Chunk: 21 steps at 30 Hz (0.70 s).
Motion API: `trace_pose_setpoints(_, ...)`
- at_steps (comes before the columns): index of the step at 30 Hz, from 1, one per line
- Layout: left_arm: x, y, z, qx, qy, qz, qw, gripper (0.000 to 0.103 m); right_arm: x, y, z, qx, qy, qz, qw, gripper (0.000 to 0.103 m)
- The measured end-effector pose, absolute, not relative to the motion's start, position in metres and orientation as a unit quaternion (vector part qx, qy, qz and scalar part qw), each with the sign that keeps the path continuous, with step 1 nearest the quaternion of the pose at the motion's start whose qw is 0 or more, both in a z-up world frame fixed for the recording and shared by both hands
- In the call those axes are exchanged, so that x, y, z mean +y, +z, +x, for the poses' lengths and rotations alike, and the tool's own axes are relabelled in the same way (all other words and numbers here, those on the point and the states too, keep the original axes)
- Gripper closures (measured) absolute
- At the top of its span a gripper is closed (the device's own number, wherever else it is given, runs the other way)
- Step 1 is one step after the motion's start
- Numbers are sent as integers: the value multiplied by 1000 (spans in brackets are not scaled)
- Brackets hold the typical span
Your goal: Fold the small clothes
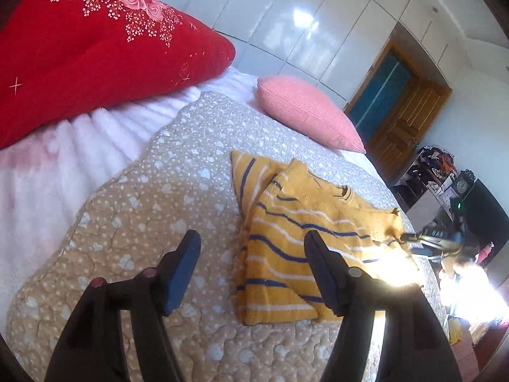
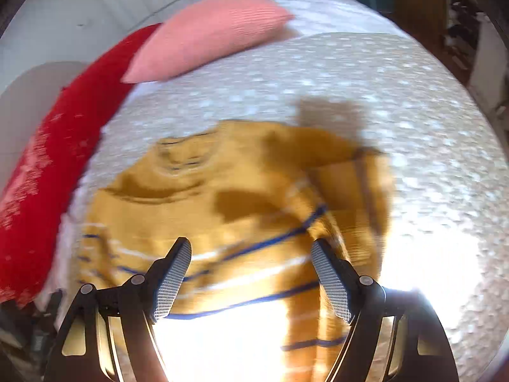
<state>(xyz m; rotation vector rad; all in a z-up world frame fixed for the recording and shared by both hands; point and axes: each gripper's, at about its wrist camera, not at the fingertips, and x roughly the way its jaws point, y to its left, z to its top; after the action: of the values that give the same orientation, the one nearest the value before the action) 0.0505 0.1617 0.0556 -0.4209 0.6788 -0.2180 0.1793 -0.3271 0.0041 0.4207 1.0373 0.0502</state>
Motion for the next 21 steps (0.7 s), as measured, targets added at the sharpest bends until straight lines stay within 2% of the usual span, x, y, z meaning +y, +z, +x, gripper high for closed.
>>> trace_pose_setpoints(2,159,53,54,342,-110,-211,909,36,-363,-11,171,492,-72,193,846,23)
trace_pose_setpoints(6,149,50,62,361,-113,-208,902,36,-403,-11,134,440,-91,263,853,23)
trace_pose_setpoints(12,141,38,75,385,-103,-202,895,36,-358,31,60,369,43,292,881,26)
trace_pose_setpoints(16,143,33,74,391,-95,-205,892,36,-328,-2,42,408,140,338,836,26)
trace_pose_setpoints(20,147,18,80,423,-69,-187,884,36,-349,-46,51,463,11,299,835,31)
trace_pose_setpoints(21,149,12,83,435,-68,-190,878,36,-361,-50,49,457,-2,323,829,37)
